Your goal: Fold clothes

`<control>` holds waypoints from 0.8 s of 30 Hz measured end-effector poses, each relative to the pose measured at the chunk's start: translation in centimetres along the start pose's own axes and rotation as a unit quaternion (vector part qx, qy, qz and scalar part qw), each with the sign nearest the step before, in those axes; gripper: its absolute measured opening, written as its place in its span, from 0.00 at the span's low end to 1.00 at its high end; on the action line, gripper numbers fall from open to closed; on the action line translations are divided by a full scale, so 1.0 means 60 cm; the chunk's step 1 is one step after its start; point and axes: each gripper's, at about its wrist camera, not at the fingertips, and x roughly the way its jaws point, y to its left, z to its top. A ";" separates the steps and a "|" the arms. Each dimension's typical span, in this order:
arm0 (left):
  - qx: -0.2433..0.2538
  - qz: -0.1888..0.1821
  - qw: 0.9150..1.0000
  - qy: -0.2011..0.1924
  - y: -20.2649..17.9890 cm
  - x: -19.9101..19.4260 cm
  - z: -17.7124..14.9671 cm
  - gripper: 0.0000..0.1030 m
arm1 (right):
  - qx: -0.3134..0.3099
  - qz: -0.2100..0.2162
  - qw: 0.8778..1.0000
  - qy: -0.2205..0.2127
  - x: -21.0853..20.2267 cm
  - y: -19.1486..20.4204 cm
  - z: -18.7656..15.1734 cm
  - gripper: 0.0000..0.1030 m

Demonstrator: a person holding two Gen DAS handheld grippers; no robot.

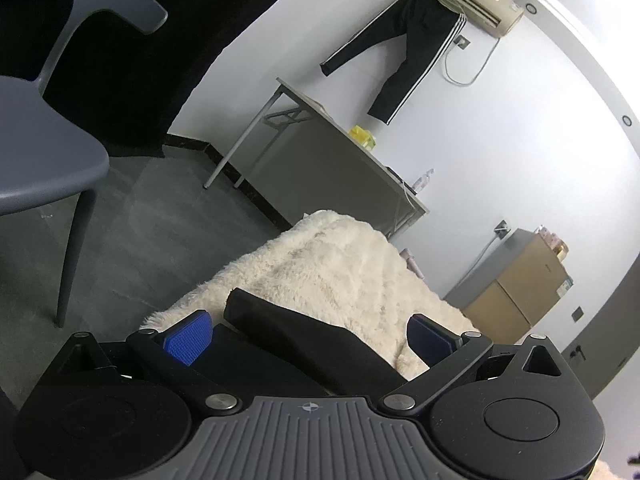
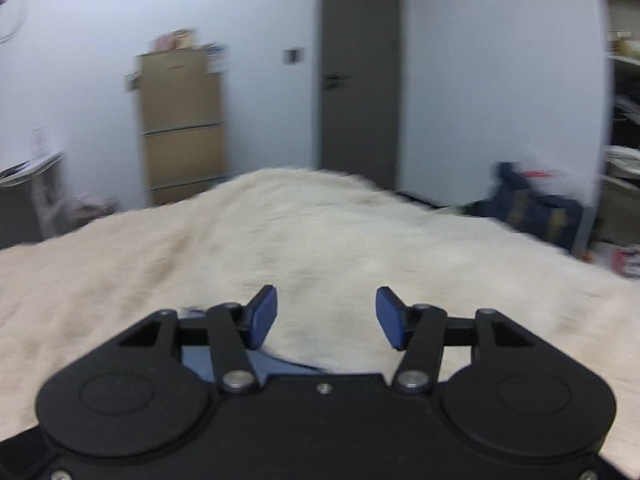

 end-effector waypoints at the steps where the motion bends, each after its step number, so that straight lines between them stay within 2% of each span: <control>1: 0.005 0.002 1.000 0.000 -0.002 0.001 -0.001 1.00 | -0.018 0.026 0.999 0.022 0.026 0.029 0.002 0.53; 2: 0.010 0.003 1.000 -0.001 -0.005 0.001 -0.002 1.00 | -0.024 0.037 0.999 0.031 0.038 0.041 0.001 0.53; 6: 0.020 0.012 1.000 -0.002 -0.007 0.001 -0.003 1.00 | -0.067 0.167 0.980 0.083 0.068 0.168 -0.034 0.53; 7: 0.022 0.014 1.000 0.000 -0.007 0.002 -0.005 1.00 | -0.096 0.218 0.967 0.093 0.063 0.225 -0.060 0.53; 8: 0.024 0.016 1.000 0.004 -0.007 0.005 -0.005 1.00 | -0.108 0.237 0.961 0.095 0.060 0.247 -0.073 0.53; 9: 0.026 0.017 1.000 0.005 -0.007 0.006 -0.006 1.00 | -0.146 0.284 0.943 0.096 0.048 0.308 -0.103 0.53; 11: 0.033 0.020 0.999 0.009 -0.009 0.009 -0.007 1.00 | -0.205 0.338 0.914 0.091 0.022 0.382 -0.145 0.53; 13: 0.039 0.022 0.999 0.010 -0.011 0.010 -0.009 1.00 | -0.272 0.388 0.877 0.083 -0.011 0.453 -0.185 0.53; 14: 0.042 0.023 0.999 0.009 -0.011 0.009 -0.009 1.00 | -0.339 0.415 0.842 0.062 -0.042 0.503 -0.223 0.53; 15: 0.042 0.023 0.999 0.009 -0.011 0.009 -0.009 1.00 | -0.376 0.426 0.821 0.049 -0.058 0.528 -0.246 0.50; 19: 0.033 0.023 0.999 0.006 -0.005 0.008 -0.008 1.00 | -0.536 0.464 0.705 -0.011 -0.128 0.632 -0.350 0.42; 22: 0.026 0.024 0.999 0.006 0.000 0.008 -0.005 1.00 | -0.605 0.475 0.637 -0.056 -0.156 0.689 -0.410 0.42; 24: 0.024 0.024 0.999 0.005 0.002 0.006 -0.004 1.00 | -0.633 0.477 0.607 -0.068 -0.175 0.714 -0.440 0.41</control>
